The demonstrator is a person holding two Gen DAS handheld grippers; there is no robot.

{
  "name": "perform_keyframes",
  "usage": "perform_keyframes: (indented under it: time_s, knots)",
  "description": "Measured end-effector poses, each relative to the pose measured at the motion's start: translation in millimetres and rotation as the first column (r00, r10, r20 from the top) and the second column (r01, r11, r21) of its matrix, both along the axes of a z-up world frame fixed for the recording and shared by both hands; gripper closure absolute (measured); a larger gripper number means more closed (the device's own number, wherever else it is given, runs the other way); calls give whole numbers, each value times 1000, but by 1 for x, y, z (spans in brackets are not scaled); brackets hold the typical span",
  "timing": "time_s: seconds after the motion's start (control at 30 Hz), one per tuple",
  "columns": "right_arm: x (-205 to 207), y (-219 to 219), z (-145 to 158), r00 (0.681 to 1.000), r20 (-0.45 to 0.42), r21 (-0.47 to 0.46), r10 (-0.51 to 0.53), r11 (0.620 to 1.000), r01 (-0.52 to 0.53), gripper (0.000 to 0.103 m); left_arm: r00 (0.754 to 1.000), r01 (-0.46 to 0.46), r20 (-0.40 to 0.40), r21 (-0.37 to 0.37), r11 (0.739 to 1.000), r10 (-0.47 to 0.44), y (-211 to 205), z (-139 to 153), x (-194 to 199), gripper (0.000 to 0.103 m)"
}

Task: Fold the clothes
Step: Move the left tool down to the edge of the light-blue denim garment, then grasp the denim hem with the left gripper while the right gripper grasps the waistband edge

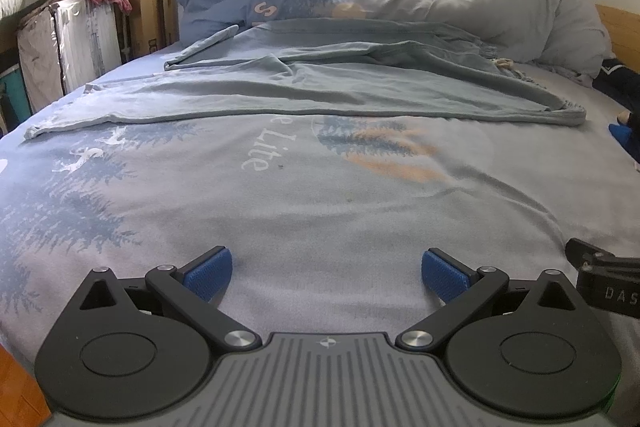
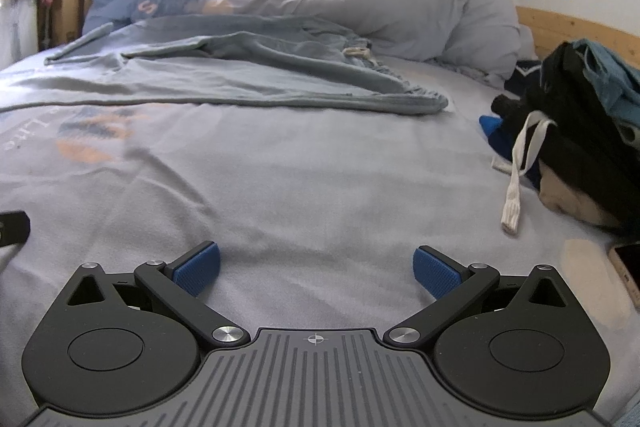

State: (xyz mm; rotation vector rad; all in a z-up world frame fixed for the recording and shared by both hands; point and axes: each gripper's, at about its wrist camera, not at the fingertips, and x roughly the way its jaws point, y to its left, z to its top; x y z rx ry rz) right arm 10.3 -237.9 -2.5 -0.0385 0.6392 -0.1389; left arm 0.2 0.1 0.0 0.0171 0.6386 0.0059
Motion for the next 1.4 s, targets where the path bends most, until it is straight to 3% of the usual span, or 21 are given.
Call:
perform_keyframes:
  time_s: [0.17,0.33,0.4,0.47,0.57,0.77,0.87,1.0,1.1,1.13,1.4]
  knots:
    - [6,-17,3,1000,-30,36,4,999,-3,0,999,47,-13,-33,998,-48,2,3,11,0]
    - [-1,-5,4,999,-7,21,36,999,-36,0,999,16,-23,-239,971,-23,21,15,18,0]
    - [1,-4,8,998,-7,45,62,997,-61,0,998,-32,-55,-376,926,12,39,15,32,0]
    - [-1,-1,10,996,5,49,87,995,-87,0,995,-89,-81,-503,859,56,56,16,41,0]
    - [-5,2,13,994,27,36,105,994,-106,0,988,-152,-112,-615,774,104,78,16,56,0]
    - [-8,1,21,992,66,56,107,992,-111,0,954,-295,-182,-714,635,238,118,19,82,0]
    - [-8,-2,23,992,72,64,99,993,-104,0,917,-379,-216,-733,564,335,144,21,92,0]
    - [-6,-6,24,994,61,99,88,991,-94,0,864,-468,-287,-762,448,414,180,17,108,0]
    - [-4,-10,26,996,45,150,73,986,-79,0,844,-480,-313,-802,356,436,204,12,119,0]
    - [-4,-11,28,997,44,169,67,983,-73,0,839,-483,-319,-809,334,440,211,12,124,0]
    - [0,-9,33,996,36,250,80,964,-86,0,816,-482,-313,-832,274,486,248,6,162,0]
